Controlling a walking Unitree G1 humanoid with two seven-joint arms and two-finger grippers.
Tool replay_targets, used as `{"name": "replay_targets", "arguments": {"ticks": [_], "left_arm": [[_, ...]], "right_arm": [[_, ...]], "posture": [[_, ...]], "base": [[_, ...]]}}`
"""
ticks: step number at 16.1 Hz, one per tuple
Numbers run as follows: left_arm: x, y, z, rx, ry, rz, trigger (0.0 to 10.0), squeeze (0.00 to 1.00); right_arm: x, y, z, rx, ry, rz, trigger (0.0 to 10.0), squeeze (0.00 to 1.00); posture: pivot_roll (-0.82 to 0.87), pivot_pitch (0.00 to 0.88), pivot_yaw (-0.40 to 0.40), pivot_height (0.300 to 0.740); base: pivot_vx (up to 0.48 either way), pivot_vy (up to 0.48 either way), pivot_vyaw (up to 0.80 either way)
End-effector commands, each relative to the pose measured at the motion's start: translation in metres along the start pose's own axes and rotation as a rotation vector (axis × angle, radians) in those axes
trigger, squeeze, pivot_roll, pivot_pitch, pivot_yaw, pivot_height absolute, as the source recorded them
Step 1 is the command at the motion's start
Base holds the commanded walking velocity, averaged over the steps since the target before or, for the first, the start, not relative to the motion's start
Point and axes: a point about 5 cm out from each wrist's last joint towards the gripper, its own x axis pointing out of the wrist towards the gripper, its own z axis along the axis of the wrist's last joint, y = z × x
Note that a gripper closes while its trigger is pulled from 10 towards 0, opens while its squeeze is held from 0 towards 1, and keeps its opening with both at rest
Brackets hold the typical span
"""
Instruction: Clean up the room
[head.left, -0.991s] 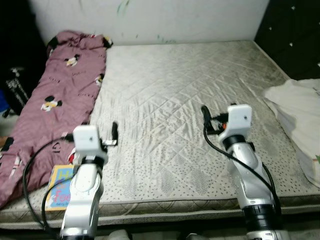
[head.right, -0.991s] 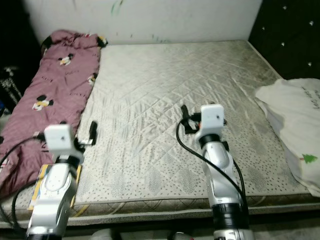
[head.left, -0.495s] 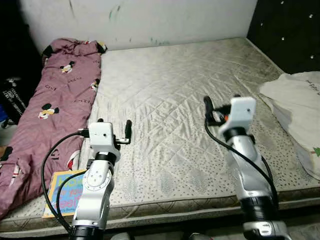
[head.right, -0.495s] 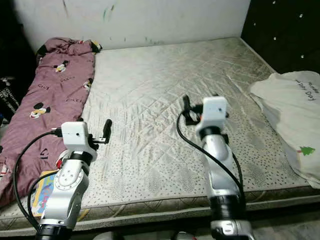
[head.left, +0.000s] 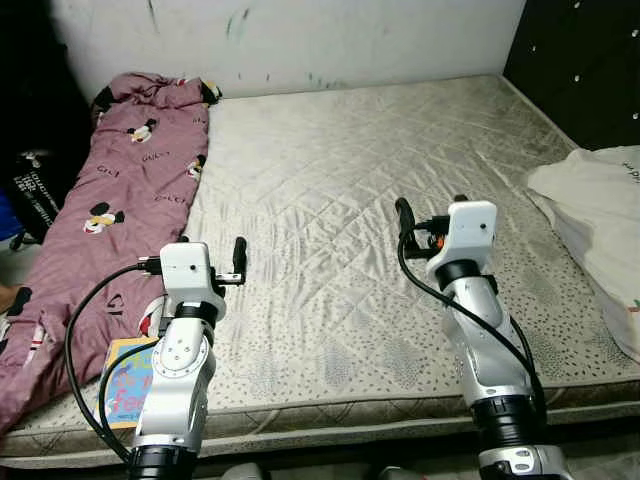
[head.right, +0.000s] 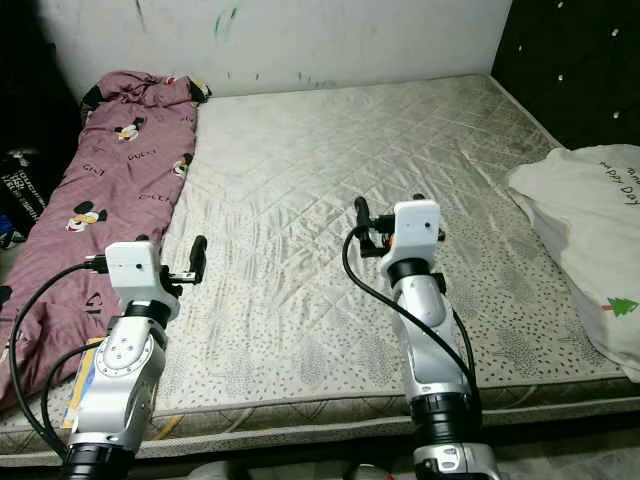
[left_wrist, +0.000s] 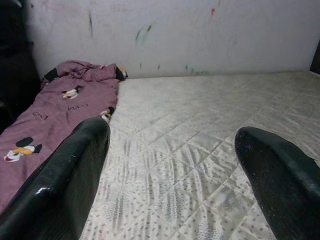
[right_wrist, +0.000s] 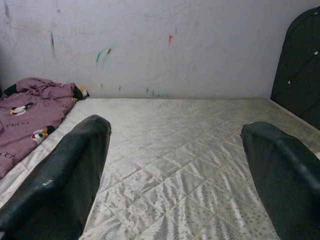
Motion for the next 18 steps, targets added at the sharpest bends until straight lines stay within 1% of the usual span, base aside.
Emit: {"name": "replay_targets", "arguments": {"ticks": [1,3,6,9,11,13,14,15,16,18], "left_arm": [[0.003,0.003,0.003,0.002,-0.016,0.01,10.0,0.0],[0.003,0.001,0.002,0.0,-0.013,0.006,10.0,0.0],[-0.004,0.003,-0.006,-0.024,0.014,0.018,10.0,0.0],[-0.007,0.003,-0.007,-0.043,0.015,0.041,10.0,0.0],[-0.008,0.005,-0.007,-0.046,0.012,0.055,10.0,0.0],[-0.009,0.006,-0.008,-0.046,0.014,0.06,10.0,0.0],[-0.01,0.006,-0.009,-0.049,0.017,0.057,10.0,0.0],[-0.01,0.005,-0.01,-0.051,0.017,0.055,10.0,0.0],[-0.01,0.004,-0.01,-0.077,0.022,0.049,10.0,0.0],[-0.01,0.004,-0.01,-0.077,0.022,0.049,10.0,0.0]], "right_arm": [[-0.002,0.004,0.0,-0.016,-0.013,0.017,10.0,0.0],[-0.003,0.001,-0.002,-0.028,-0.004,0.006,10.0,0.0],[-0.001,0.006,-0.007,-0.033,0.017,0.048,10.0,0.0],[0.002,0.01,-0.007,-0.036,0.019,0.07,10.0,0.0],[0.004,0.016,-0.005,-0.049,0.012,0.102,10.0,0.0],[0.004,0.016,-0.005,-0.044,0.011,0.105,10.0,0.0],[0.004,0.016,-0.006,-0.043,0.013,0.105,10.0,0.0],[0.003,0.016,-0.006,-0.042,0.015,0.104,10.0,0.0],[0.003,0.015,-0.006,-0.041,0.015,0.104,10.0,0.0],[0.003,0.015,-0.006,-0.041,0.015,0.104,10.0,0.0]], "posture": [[-0.09,0.0,0.11,0.74],[-0.08,0.0,0.099,0.74],[-0.06,0.0,0.067,0.74],[-0.04,0.0,0.046,0.74],[-0.03,0.0,0.035,0.74],[-0.03,0.0,0.031,0.74],[-0.03,0.0,0.03,0.74],[-0.03,0.0,0.029,0.74],[-0.04,0.0,0.029,0.74],[-0.04,0.0,0.029,0.74]], "base": [[0.0,0.0,0.0],[0.0,0.0,0.0],[0.0,0.0,0.0],[0.0,0.0,0.0],[0.0,0.0,0.67],[0.0,0.0,0.8],[0.0,0.0,0.0],[0.0,0.379,0.0],[0.0,0.42,0.0],[0.0,0.42,0.0]]}}
